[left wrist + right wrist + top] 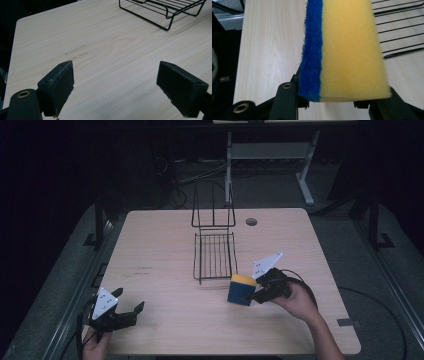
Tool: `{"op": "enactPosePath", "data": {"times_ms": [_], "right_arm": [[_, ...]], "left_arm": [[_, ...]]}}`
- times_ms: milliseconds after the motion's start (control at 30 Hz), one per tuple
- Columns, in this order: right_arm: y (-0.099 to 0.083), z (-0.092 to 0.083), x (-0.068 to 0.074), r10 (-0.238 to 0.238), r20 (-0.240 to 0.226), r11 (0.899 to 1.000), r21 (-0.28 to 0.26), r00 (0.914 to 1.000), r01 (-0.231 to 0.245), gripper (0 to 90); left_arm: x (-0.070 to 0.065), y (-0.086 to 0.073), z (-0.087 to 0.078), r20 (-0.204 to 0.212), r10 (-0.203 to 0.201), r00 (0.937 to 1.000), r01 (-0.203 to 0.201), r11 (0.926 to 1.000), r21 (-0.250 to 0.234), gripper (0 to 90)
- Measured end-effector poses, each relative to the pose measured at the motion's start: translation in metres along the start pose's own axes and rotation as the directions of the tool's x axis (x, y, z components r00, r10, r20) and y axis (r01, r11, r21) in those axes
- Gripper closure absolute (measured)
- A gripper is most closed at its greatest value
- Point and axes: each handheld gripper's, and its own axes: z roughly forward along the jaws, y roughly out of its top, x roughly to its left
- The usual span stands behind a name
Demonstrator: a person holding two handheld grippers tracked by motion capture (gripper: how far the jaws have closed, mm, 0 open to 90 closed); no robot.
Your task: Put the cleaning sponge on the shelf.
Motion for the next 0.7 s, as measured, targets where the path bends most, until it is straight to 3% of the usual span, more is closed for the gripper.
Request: {"op": "enactPosePath", "data": {"times_ms": [333, 700], "right_arm": [[0.036, -0.021, -0.019, -0.047, 0.013, 0.999, -0.002, 0.9988, 0.047, 57.1], [0.065, -0.012, -0.038, -0.066, -0.015, 0.998, 0.012, 0.9977, 0.066, 57.1]], "left_arm": [[0.002, 0.0, -0.001, -0.005, -0.003, 1.0, 0.003, 1.0, -0.004, 13.9], [0.005, 0.0, -0.003, -0.013, -0.009, 0.9999, 0.008, 0.9999, -0.009, 13.9]]}}
